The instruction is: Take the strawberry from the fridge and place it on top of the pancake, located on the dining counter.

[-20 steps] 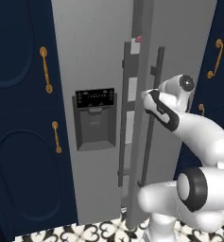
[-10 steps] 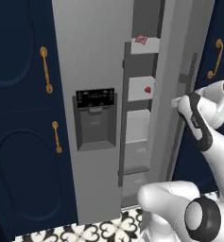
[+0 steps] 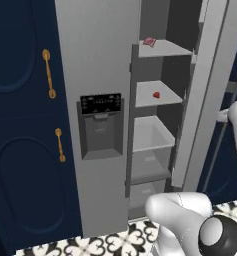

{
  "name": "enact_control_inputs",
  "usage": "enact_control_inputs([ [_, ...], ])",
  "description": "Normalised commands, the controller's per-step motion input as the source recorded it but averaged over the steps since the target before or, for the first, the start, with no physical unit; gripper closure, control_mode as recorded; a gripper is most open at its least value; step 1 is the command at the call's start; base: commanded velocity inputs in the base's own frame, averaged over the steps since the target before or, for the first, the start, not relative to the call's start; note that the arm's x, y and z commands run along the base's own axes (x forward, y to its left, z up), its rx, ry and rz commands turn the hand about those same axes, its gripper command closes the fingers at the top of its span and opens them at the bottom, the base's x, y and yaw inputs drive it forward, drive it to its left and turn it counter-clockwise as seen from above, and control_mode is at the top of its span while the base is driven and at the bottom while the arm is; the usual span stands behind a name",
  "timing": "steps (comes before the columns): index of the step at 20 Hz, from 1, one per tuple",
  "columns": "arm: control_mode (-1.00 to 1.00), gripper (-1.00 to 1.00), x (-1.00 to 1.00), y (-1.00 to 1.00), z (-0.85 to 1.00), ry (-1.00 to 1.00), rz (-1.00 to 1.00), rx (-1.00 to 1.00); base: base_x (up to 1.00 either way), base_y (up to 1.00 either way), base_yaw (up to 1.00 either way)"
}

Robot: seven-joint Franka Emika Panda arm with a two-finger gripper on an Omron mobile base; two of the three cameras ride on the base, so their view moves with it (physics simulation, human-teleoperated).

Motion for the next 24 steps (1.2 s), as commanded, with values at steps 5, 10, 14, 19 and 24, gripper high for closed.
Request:
enact_control_inputs([
  [5, -1.0, -1.0, -0.38, 0.61, 0.11, 0.04, 0.0, -0.16, 0.0, 0.0, 0.0],
  [10, -1.0, -1.0, -0.28, 1.0, 0.19, 0.12, -0.01, -0.38, 0.0, 0.0, 0.0],
  [14, -1.0, -1.0, 0.19, 0.47, 0.02, 0.38, 0.0, -0.52, 0.0, 0.0, 0.0],
  [19, -1.0, -1.0, 0.33, 0.23, -0.02, 0.25, 0.0, -0.54, 0.0, 0.0, 0.0],
  [24, -1.0, -1.0, 0.2, -0.26, -0.1, 0.09, 0.0, -0.34, 0.0, 0.0, 0.0],
])
